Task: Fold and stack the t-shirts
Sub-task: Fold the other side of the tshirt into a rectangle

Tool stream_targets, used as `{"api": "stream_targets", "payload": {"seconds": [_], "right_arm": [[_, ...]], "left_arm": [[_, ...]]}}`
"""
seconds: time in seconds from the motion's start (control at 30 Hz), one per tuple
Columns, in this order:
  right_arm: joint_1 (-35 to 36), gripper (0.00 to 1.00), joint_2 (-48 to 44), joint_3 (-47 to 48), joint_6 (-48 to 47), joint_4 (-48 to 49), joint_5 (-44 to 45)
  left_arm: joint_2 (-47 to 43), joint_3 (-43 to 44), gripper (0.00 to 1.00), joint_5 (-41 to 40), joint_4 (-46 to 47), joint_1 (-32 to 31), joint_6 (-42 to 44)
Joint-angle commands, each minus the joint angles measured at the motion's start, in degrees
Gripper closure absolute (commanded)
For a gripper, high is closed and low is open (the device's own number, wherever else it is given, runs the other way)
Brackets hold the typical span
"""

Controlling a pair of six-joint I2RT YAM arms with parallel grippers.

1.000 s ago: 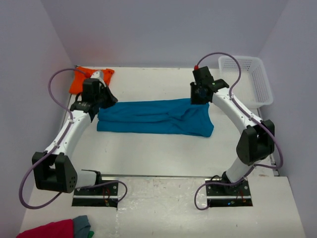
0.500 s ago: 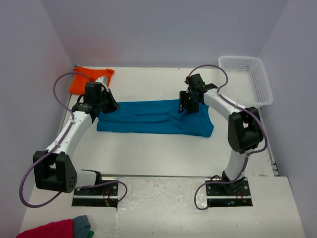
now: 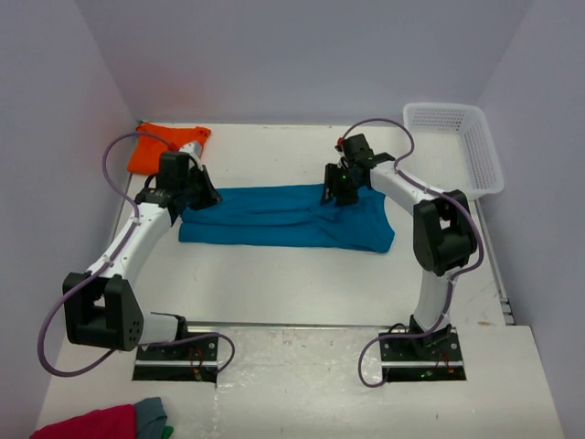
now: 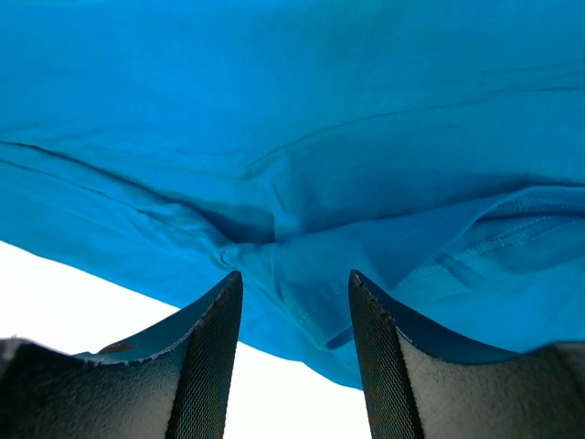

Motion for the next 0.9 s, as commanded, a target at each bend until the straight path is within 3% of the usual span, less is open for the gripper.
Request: {"api": "stream_targets", "payload": {"seconds": [0.0, 0.43, 0.87], "right_arm": [[0.4, 0.49, -2.6, -1.9, 1.1, 2.2, 1.9], [0.5, 0.49, -8.6, -9.2, 2.1, 4.1, 6.4], [1.6, 0.53, -5.9, -9.1, 3.1, 6.6, 1.9]], "left_arm": [[0.3, 2.5, 0.98, 0.5, -0.3, -0.3, 2.3], [1.5, 0.9, 0.98, 1.5, 0.7, -0.3, 2.4], [1.6, 0.5, 0.97, 1.6, 0.8, -0.3, 3.0]]}}
